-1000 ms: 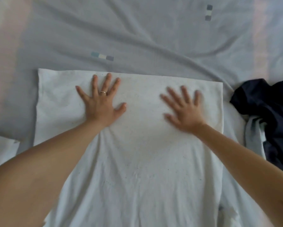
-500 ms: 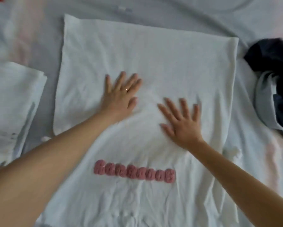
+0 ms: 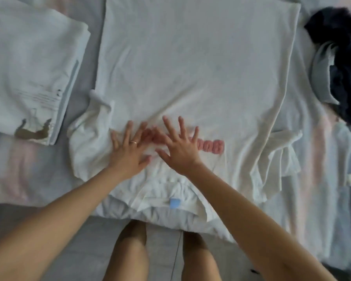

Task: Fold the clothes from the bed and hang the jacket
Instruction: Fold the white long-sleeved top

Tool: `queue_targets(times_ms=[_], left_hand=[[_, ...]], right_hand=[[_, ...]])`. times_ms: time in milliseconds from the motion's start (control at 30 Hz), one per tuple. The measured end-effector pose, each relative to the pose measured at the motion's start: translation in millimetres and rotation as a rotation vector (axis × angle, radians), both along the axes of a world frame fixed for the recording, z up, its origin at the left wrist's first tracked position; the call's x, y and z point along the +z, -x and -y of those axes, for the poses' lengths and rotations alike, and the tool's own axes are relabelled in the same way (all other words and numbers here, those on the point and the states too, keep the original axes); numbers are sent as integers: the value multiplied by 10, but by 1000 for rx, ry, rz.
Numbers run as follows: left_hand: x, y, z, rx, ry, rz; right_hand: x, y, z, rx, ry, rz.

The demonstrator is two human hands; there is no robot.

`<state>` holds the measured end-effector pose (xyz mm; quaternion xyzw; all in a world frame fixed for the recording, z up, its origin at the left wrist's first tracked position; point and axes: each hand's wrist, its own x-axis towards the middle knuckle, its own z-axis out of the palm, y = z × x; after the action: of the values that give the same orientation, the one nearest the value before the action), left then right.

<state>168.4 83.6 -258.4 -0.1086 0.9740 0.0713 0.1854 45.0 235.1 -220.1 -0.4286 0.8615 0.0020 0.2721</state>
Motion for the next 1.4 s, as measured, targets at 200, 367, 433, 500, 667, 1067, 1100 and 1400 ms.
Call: queue_targets(times_ms=[200, 367, 433, 500, 667, 1067, 1100, 1400], left_hand=[[0, -1213, 50, 108, -87, 140], [228, -1479, 185, 42, -130, -8], [294, -1447, 302, 51, -30, -157], [345, -1402, 425, 65, 79, -185], [373, -1317, 681, -78, 116, -114], [616, -1067, 550, 509, -187, 144], [617, -1039, 579, 597, -202, -15], [356, -523, 915, 1286, -581, -310]], right_hand=[[-193, -772, -1184, -220, -302, 49], [174, -832, -1363, -320, -300, -76], [226, -751, -1315, -229, -293, -104], [246, -651, -1303, -149, -294, -49], [273, -570, -1326, -60, -386, -77], [425, -804, -985, -158, -987, 131], [468, -846, -871, -121, -1038, 161], [291, -1273, 420, -181, -91, 173]])
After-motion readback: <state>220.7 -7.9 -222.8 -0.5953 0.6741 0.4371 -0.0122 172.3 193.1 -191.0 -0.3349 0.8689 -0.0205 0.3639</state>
